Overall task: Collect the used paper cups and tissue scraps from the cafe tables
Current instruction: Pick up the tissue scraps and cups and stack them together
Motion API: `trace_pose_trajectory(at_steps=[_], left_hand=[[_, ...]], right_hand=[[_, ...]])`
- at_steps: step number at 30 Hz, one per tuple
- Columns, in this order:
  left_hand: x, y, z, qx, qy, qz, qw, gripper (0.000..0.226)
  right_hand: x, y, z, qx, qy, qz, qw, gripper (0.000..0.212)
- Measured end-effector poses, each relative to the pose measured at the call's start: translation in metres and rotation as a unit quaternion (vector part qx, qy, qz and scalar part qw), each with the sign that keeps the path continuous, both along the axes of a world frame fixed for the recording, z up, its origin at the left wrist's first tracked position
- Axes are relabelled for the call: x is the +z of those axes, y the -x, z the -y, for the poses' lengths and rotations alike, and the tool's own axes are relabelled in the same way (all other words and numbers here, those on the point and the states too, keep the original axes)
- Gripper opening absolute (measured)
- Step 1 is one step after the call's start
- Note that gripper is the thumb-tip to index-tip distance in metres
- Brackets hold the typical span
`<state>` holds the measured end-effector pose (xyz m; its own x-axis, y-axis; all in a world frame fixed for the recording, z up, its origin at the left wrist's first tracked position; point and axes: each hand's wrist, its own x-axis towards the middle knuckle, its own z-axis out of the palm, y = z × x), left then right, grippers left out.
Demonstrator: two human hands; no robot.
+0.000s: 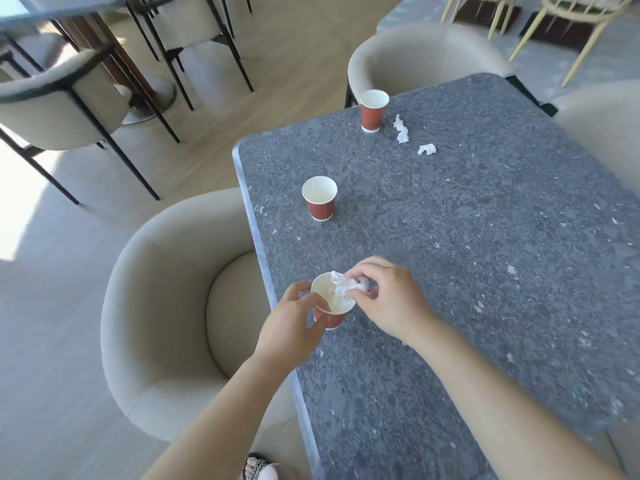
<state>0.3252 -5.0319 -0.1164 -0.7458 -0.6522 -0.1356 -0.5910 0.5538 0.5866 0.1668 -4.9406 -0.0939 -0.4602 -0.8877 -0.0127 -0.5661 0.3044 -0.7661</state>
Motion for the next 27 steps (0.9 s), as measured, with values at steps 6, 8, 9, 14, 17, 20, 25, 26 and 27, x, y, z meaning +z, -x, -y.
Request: trace_pose_trajectory(at_steps=[6, 8, 9, 14, 17, 20, 25, 26, 27], left_hand=[[0.015, -0.044, -0.004, -0.002, 0.004, -0.037, 0.999, 0.011], [0.019, -0.062, -0.002, 0.001, 0.007, -0.048, 0.999, 0.011], [0.021, -0.071, -0.002, 0.003, 0.006, -0.055, 0.998, 0.01], [0.03, -0.124, 0.01, 0.011, -0.005, -0.087, 0.996, 0.011], [0.035, -0.156, 0.021, 0.019, -0.01, -0.1, 0.995, 0.011], [0.037, -0.185, 0.032, 0.023, -0.026, -0.105, 0.994, 0.01], [0.037, -0.219, 0.049, 0.015, -0.032, -0.133, 0.991, 0.014], [0.036, -0.224, 0.052, 0.013, -0.029, -0.138, 0.99, 0.02], [0.035, -0.228, 0.056, 0.013, -0.027, -0.139, 0.99, 0.027]], right_hand=[[0.013, -0.047, -0.004, 0.008, 0.02, 0.008, 1.0, 0.024], [0.017, -0.064, -0.005, 0.016, 0.018, -0.012, 1.0, 0.022], [0.019, -0.073, -0.005, 0.023, 0.011, -0.023, 0.999, 0.022], [0.022, -0.126, 0.001, 0.051, -0.009, -0.045, 0.998, 0.024], [0.019, -0.16, 0.012, 0.057, -0.013, -0.062, 0.996, 0.022], [0.018, -0.192, 0.026, 0.06, 0.002, -0.08, 0.995, 0.011], [0.019, -0.227, 0.043, 0.059, 0.016, -0.098, 0.993, 0.005], [0.02, -0.231, 0.045, 0.057, 0.016, -0.101, 0.993, 0.005], [0.02, -0.234, 0.048, 0.053, 0.017, -0.103, 0.993, 0.006]])
